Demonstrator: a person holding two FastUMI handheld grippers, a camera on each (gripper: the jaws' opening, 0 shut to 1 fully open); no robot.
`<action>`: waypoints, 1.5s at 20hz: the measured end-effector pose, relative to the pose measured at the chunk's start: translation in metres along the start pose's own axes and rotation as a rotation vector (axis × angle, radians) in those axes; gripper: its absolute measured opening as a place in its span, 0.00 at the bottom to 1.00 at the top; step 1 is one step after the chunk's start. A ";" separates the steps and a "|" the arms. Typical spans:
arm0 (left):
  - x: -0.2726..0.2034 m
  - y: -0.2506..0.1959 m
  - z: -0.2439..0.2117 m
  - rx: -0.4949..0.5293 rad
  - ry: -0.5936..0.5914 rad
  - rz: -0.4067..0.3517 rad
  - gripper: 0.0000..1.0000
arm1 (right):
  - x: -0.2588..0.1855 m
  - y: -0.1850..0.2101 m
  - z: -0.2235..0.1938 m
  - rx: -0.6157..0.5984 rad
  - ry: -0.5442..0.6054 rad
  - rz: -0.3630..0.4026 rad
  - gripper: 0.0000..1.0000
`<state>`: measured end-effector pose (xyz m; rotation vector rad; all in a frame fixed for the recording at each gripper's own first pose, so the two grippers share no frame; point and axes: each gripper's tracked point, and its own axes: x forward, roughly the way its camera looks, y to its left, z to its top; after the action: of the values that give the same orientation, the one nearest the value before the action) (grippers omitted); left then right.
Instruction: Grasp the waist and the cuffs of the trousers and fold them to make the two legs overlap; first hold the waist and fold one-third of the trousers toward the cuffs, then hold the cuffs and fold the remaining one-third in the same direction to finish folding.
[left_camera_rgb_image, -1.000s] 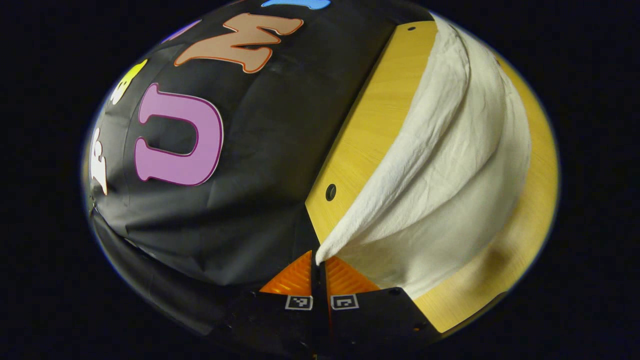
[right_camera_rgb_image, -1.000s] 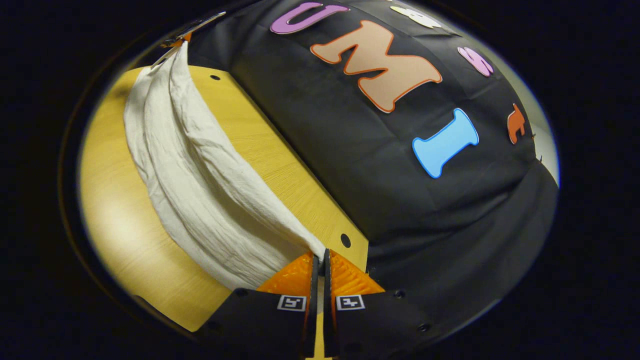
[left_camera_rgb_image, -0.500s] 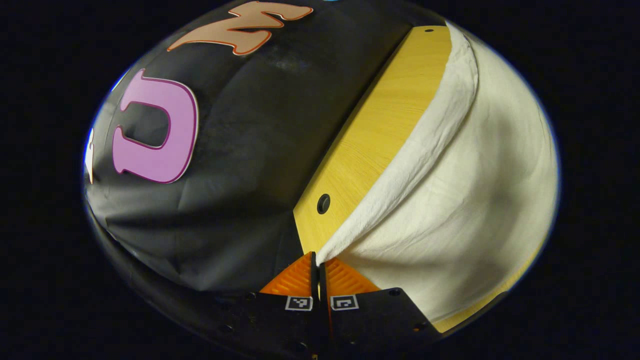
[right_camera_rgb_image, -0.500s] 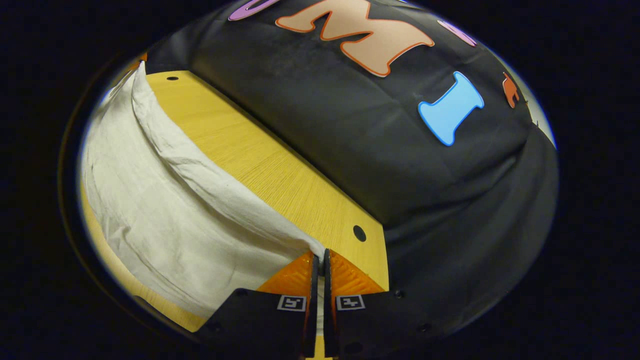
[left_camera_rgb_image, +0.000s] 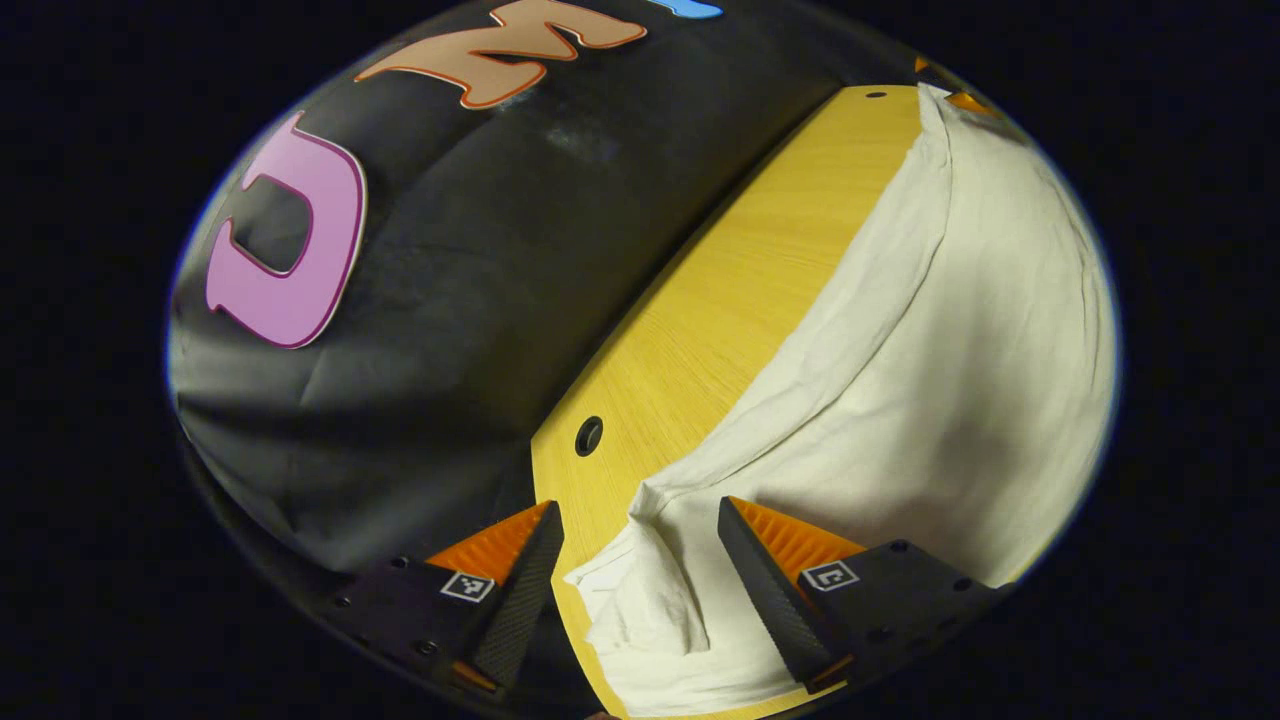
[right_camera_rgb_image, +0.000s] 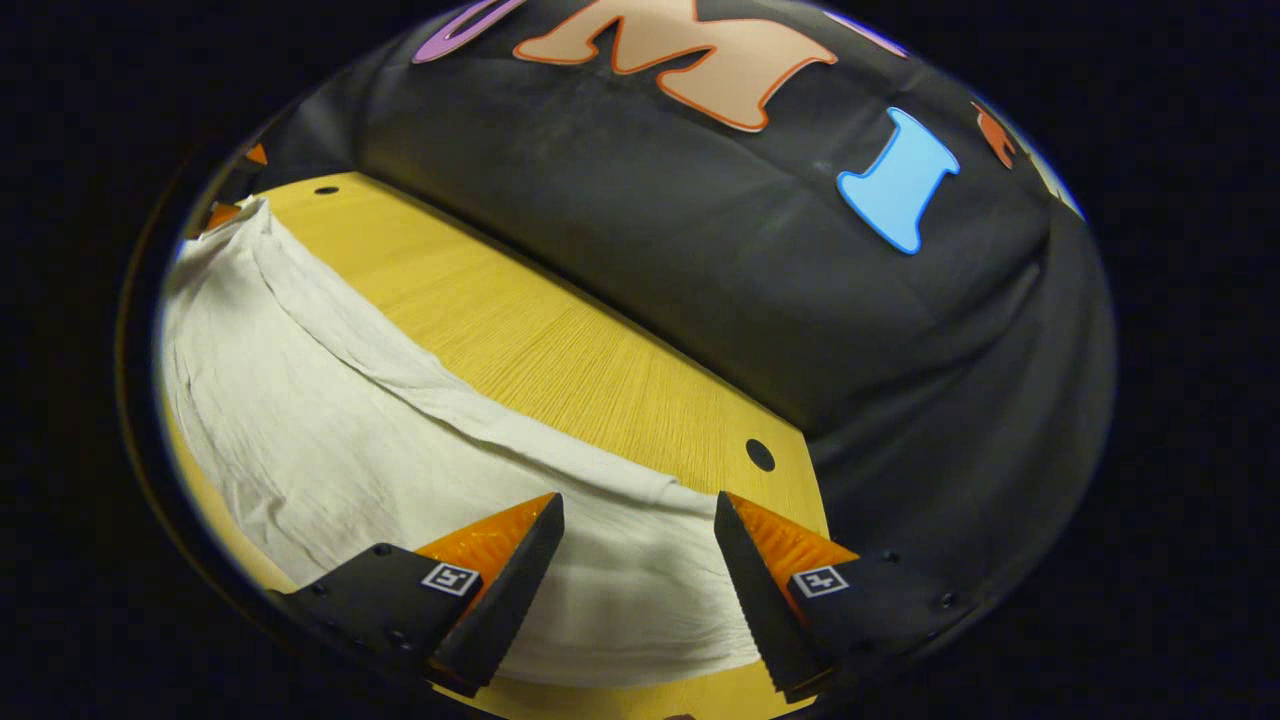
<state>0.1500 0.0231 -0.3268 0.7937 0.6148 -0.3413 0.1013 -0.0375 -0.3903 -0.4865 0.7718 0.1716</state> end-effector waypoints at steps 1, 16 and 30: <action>-0.006 0.000 0.005 -0.028 -0.008 0.009 0.95 | -0.008 -0.004 0.000 0.050 -0.007 0.002 1.00; -0.078 -0.008 0.053 -0.525 -0.126 0.038 0.95 | -0.044 -0.069 -0.116 0.663 0.199 -0.108 0.98; -0.086 -0.001 0.049 -0.596 -0.115 0.085 0.96 | -0.019 -0.058 -0.154 0.864 0.355 -0.113 0.55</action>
<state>0.1019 -0.0090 -0.2467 0.2255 0.5332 -0.1103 0.0097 -0.1616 -0.4505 0.2723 1.0718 -0.3600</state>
